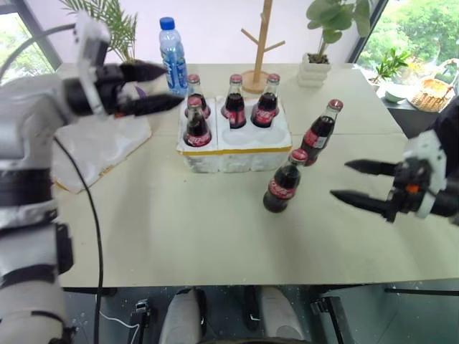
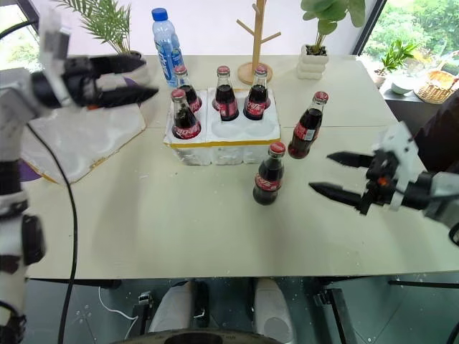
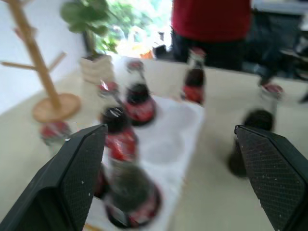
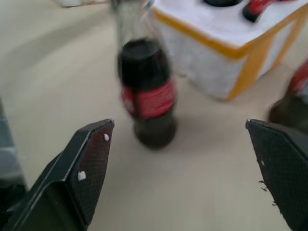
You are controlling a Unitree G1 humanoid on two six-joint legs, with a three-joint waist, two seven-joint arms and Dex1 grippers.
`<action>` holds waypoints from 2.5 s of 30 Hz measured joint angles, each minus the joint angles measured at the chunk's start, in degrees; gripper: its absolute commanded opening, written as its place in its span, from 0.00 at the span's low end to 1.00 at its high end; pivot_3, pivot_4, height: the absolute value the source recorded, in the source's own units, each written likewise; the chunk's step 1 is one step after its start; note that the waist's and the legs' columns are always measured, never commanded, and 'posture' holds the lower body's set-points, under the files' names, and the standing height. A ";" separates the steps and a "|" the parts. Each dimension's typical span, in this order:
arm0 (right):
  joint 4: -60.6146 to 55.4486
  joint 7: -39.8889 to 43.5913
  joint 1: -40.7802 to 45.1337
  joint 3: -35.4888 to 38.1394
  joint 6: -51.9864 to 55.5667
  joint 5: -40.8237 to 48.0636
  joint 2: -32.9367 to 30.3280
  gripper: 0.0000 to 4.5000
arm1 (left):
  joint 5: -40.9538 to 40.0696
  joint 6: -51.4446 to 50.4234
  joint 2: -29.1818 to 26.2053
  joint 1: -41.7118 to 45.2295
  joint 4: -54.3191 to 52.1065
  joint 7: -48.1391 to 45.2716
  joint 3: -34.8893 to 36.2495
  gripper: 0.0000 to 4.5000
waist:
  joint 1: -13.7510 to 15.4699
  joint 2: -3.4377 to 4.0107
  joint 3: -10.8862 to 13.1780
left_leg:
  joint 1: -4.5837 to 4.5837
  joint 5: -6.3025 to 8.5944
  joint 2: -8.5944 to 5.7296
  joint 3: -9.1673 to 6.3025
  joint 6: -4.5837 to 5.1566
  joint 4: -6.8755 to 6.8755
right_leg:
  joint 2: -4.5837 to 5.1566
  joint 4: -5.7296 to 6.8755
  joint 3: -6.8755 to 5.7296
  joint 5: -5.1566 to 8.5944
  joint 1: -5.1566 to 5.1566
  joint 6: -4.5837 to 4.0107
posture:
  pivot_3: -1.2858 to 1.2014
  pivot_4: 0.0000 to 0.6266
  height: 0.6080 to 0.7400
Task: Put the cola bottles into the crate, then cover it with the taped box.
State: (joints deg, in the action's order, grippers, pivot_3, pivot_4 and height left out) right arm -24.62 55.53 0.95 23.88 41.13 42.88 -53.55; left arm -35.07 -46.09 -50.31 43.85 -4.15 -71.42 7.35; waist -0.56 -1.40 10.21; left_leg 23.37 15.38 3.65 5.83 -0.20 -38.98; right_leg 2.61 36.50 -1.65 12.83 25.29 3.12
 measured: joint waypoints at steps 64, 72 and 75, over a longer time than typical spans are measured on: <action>44.38 -16.12 52.68 -31.75 -8.02 -25.64 36.46 0.99 | -2.91 1.58 3.92 -9.18 -13.53 12.56 -4.90 1.00 | -0.02 0.08 0.15 | 1.00 -0.09 -0.08 0.00 -0.12 -0.19 | 0.05 0.68 0.04 -0.01 1.18 -0.09 | 0.52 0.24 1.00; 10.68 -16.29 39.50 -15.95 10.17 -14.92 19.26 0.99 | -2.91 1.58 4.88 -8.57 -12.72 12.81 -5.87 1.00 | 0.93 0.05 0.14 | 0.90 -0.08 -0.08 -0.04 -0.12 -0.19 | 0.00 0.64 0.00 0.00 1.08 -0.09 | 0.52 0.24 1.00; 1.41 -18.75 31.57 -10.31 16.69 -11.82 16.38 0.99 | -2.56 2.15 5.66 -7.90 -12.20 12.81 -6.46 1.00 | 0.74 0.00 0.09 | 0.58 -0.08 -0.05 -0.04 -0.12 -0.13 | -0.06 0.66 0.01 0.04 0.82 -0.17 | 0.52 0.24 1.00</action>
State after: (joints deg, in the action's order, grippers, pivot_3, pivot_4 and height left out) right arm -23.21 36.78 32.52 13.57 57.82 31.06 -37.17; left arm -37.64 -43.94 -44.65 35.95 -16.35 -58.61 0.89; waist 0.18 -1.40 10.29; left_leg 23.95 15.30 3.61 5.79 -0.32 -39.12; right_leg 2.55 37.16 -1.64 12.87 26.11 2.94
